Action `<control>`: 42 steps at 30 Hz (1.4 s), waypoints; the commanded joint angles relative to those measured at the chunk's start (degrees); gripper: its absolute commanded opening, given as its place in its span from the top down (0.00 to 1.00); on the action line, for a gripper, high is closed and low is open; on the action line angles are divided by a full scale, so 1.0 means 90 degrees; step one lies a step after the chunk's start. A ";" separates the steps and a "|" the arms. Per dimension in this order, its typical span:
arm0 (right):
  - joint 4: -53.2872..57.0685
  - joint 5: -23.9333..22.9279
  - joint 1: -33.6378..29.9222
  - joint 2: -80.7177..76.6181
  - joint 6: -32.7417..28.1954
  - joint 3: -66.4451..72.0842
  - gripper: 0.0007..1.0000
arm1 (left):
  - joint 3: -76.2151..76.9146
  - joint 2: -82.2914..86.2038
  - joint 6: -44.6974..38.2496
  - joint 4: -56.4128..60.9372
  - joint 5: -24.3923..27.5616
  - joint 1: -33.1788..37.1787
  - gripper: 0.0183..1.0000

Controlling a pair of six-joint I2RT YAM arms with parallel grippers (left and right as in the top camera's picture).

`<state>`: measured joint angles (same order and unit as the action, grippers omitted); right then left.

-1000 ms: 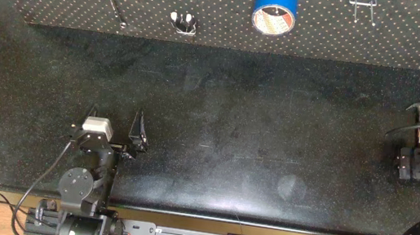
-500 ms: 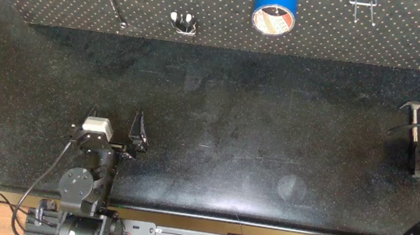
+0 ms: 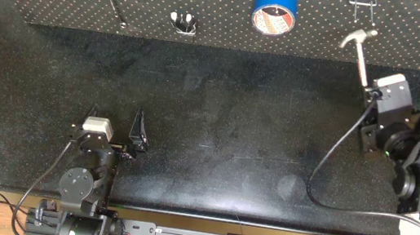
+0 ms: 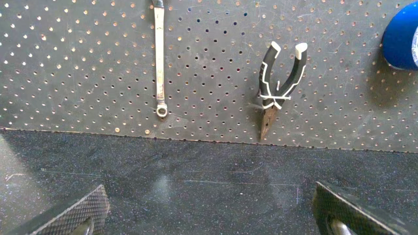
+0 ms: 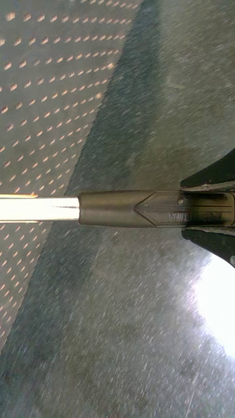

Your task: Place Tools Onto Pegboard

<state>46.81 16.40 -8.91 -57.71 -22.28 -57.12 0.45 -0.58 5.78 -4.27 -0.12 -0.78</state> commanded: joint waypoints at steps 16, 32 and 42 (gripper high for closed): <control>-0.1700 -0.0461 0.0209 -0.1013 0.0743 -0.0180 0.93 | -0.0015 0.0044 -0.0080 -0.0044 0.0024 0.0044 0.01; -0.1758 -0.0199 0.0214 -0.1394 0.0818 -0.0180 0.93 | -0.0015 0.0044 -0.0080 -0.0044 0.0024 0.0044 0.00; -0.1928 -0.0204 0.0529 -0.1630 0.1693 -0.0180 0.93 | -0.0015 0.0044 -0.0080 -0.0044 0.0024 0.0044 0.00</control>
<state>30.06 13.69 -4.51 -71.53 -8.88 -57.28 0.47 -0.58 5.78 -4.27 -0.14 -0.78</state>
